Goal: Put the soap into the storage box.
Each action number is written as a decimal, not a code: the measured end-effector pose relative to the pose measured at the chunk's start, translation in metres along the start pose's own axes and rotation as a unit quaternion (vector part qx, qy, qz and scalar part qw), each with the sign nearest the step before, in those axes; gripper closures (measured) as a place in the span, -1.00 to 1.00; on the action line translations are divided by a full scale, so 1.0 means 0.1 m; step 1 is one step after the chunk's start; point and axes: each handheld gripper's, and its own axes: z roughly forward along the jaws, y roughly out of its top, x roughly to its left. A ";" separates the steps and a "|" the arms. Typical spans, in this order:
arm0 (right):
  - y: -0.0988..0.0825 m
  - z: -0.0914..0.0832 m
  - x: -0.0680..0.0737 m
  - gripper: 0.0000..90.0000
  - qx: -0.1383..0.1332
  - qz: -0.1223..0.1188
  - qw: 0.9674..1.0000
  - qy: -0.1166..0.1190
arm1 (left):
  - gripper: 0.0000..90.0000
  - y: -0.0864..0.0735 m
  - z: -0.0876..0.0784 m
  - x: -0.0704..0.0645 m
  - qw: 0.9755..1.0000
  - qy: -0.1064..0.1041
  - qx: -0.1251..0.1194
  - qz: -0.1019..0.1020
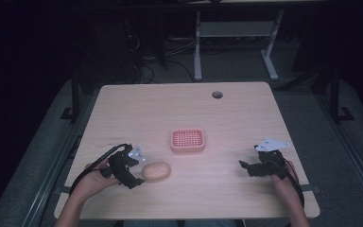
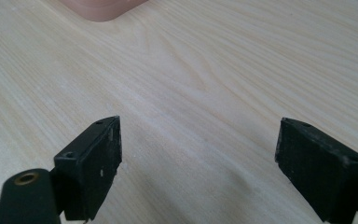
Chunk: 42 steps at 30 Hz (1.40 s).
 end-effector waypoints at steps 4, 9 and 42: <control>0.00 0.00 0.00 -0.69 0.000 0.000 1.000 0.001 | -0.49 0.06 0.02 0.00 1.000 -0.001 0.004 0.008; 0.00 0.00 0.00 -0.69 0.000 0.000 1.000 0.002 | -0.49 0.12 0.06 -0.01 1.000 -0.003 0.010 0.011; 0.01 0.00 0.01 -0.69 -0.003 0.001 1.000 0.004 | -0.48 0.39 0.27 0.00 0.999 -0.025 0.034 0.031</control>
